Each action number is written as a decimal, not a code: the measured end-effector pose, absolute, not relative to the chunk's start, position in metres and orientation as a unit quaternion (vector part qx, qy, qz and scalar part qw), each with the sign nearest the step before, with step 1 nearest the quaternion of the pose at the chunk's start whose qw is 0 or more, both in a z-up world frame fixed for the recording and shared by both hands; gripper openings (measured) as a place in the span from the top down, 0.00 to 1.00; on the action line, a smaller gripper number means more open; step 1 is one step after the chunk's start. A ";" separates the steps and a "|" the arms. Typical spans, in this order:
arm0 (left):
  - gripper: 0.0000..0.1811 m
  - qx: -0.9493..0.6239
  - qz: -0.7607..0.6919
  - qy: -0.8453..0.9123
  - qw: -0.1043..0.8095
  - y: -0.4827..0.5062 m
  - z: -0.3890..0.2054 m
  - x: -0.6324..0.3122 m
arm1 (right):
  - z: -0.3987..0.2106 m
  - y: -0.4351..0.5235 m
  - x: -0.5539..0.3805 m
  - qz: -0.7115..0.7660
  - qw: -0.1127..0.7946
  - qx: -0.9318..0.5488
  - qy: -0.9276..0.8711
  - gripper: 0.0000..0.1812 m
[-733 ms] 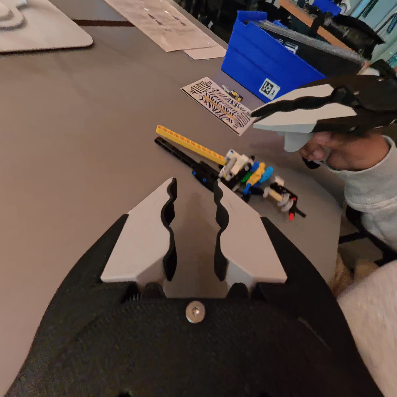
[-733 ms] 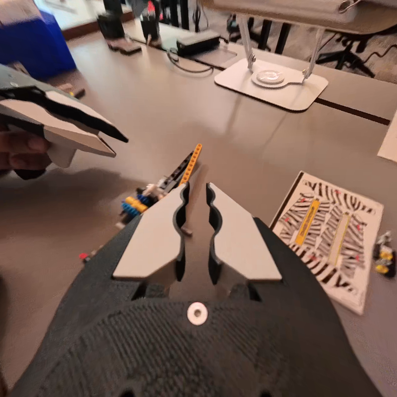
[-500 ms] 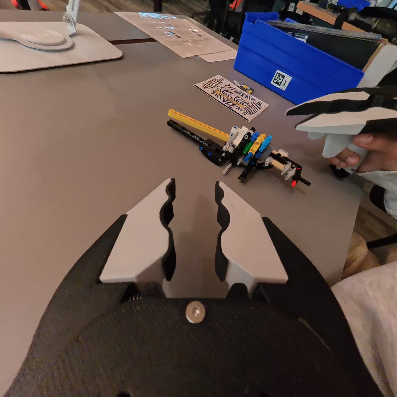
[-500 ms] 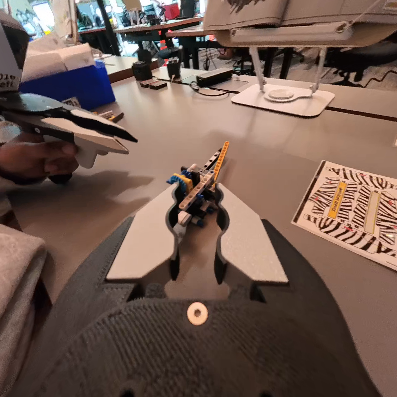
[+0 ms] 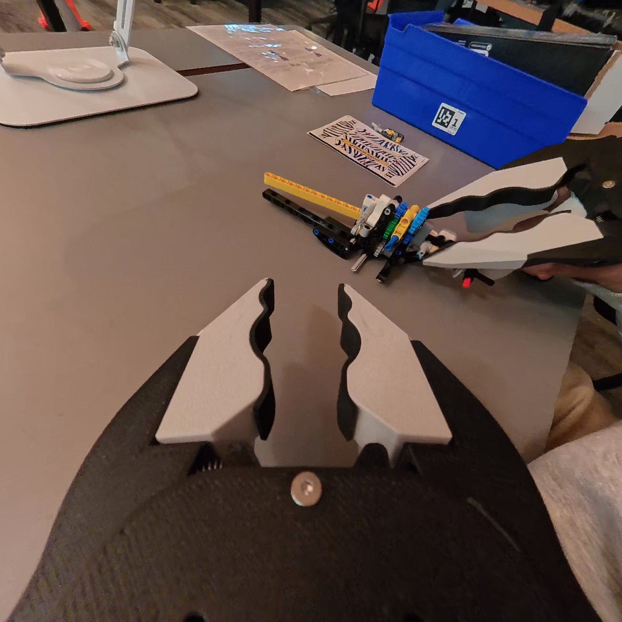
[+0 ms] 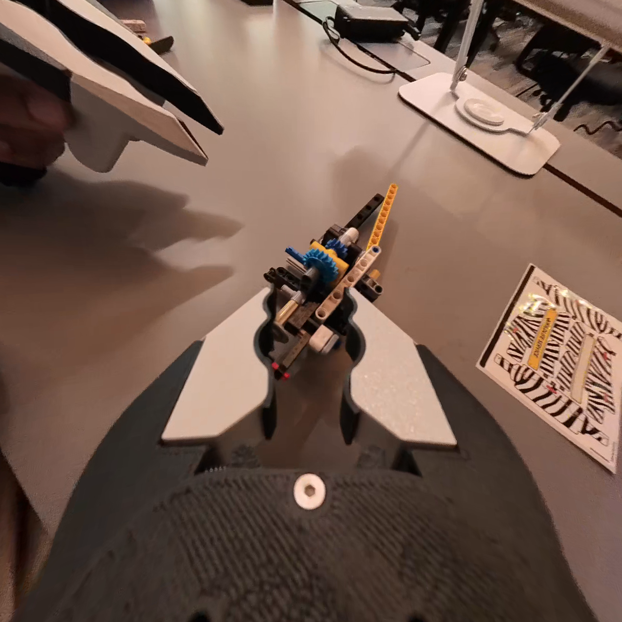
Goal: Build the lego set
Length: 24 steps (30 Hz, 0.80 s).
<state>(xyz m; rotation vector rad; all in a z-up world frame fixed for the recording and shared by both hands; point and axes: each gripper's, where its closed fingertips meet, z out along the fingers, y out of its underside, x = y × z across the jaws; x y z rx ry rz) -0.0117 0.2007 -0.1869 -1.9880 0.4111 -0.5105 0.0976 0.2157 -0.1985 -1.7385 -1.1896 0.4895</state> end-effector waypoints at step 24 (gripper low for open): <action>0.80 -0.822 -0.177 0.208 0.500 0.203 -0.190 0.003 | -0.174 0.257 0.096 0.175 0.533 -0.714 -0.419 0.78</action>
